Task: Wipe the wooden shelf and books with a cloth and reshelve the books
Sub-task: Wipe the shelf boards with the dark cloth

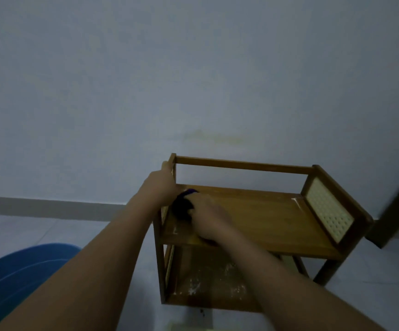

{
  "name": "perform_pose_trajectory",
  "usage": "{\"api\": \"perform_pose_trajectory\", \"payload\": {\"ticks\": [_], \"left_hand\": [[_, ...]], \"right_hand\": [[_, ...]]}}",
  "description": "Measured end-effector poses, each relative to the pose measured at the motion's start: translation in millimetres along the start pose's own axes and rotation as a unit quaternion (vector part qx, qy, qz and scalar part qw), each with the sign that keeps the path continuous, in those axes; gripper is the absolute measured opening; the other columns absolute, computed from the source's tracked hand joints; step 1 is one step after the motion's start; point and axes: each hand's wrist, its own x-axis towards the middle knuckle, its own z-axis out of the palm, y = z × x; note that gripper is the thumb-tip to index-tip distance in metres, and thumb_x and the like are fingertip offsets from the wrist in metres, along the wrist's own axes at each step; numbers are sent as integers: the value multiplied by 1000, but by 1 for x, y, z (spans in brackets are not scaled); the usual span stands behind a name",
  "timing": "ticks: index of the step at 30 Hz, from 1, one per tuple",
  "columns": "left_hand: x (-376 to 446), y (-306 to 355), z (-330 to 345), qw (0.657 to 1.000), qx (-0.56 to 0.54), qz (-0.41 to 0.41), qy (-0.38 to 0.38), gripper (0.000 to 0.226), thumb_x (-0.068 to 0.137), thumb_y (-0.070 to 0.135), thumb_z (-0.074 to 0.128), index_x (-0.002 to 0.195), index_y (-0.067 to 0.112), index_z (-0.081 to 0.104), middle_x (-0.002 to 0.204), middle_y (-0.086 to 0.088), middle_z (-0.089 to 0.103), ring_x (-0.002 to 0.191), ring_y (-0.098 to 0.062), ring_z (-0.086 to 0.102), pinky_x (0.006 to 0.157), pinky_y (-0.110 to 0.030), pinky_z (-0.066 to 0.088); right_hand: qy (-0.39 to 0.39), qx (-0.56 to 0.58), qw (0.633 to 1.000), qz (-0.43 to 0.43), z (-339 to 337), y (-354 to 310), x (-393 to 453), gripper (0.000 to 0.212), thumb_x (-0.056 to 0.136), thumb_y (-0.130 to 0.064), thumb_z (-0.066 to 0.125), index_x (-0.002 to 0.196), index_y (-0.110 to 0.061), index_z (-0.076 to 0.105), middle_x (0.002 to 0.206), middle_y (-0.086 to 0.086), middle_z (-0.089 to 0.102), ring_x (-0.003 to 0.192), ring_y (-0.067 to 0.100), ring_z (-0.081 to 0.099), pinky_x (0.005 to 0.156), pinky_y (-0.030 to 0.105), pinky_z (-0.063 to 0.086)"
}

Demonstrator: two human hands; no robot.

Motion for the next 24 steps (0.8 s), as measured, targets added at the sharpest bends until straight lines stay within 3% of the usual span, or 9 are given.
{"api": "perform_pose_trajectory", "payload": {"ticks": [2, 5, 7, 10, 12, 15, 18, 21, 24], "left_hand": [[-3, 1, 2, 1000, -9, -4, -1, 65, 92, 8, 52, 147, 12, 19, 91, -11, 53, 78, -22, 53, 66, -29, 46], [0, -1, 3, 1000, -9, -3, 6, 62, 92, 5, 50, 146, 11, 21, 98, -13, 55, 83, -23, 55, 68, -30, 47], [3, -3, 4, 1000, -8, -2, 3, 62, 92, 4, 49, 147, 11, 20, 98, -13, 55, 80, -21, 54, 67, -30, 47], [5, -5, 2, 1000, -8, -4, -1, 63, 92, 4, 50, 147, 11, 19, 101, -13, 55, 82, -21, 53, 69, -30, 48], [5, -4, 3, 1000, -8, -5, 2, 65, 91, 4, 50, 147, 12, 19, 105, -15, 57, 82, -22, 53, 69, -31, 49], [4, -2, 4, 1000, -1, -10, 4, 64, 92, 6, 51, 147, 13, 19, 112, -18, 59, 85, -23, 56, 73, -33, 53], [3, -1, 7, 1000, 10, -1, 3, 69, 93, 15, 52, 150, 19, 12, 107, -20, 61, 86, -31, 61, 71, -37, 51], [4, -5, 3, 1000, 2, 14, 18, 72, 96, 18, 44, 153, 26, 2, 99, -20, 63, 68, -25, 52, 58, -32, 41], [4, -5, 7, 999, -31, -1, 14, 67, 96, 12, 46, 152, 22, 11, 112, -18, 62, 88, -27, 61, 67, -30, 49]], "right_hand": [[51, -65, 996, 43, -16, 50, 3, 40, 97, -25, 47, 137, -27, 43, 145, -1, 44, 129, 21, 44, 103, 42, 43], [149, -129, 961, 195, -47, 128, -8, 43, 99, -25, 41, 141, -20, 38, 147, 6, 41, 130, 27, 40, 104, 44, 40], [136, -135, 942, 276, -62, 151, -16, 47, 99, -25, 36, 145, -18, 32, 151, 9, 35, 135, 30, 34, 109, 46, 33], [84, -130, 935, 320, -61, 125, -7, 51, 97, -19, 37, 147, -21, 26, 156, 9, 23, 141, 35, 21, 114, 50, 23], [65, -116, 955, 264, -50, 88, -1, 49, 95, -18, 40, 144, -23, 31, 154, 7, 27, 138, 33, 25, 112, 50, 26], [1, -84, 991, 101, -11, 26, 3, 50, 92, -18, 49, 140, -27, 38, 151, 1, 32, 138, 29, 30, 112, 48, 30], [-20, -19, 1000, -8, 14, -11, 0, 49, 86, -18, 60, 130, -35, 46, 138, -5, 46, 128, 25, 42, 104, 47, 41], [-19, 17, 1000, -5, 8, 5, 4, 42, 94, -23, 54, 130, -42, 44, 138, -10, 48, 125, 19, 47, 94, 41, 50], [7, 4, 999, 48, -14, 52, 7, 41, 98, -27, 48, 137, -32, 41, 144, -6, 43, 127, 16, 45, 100, 36, 45]]}}
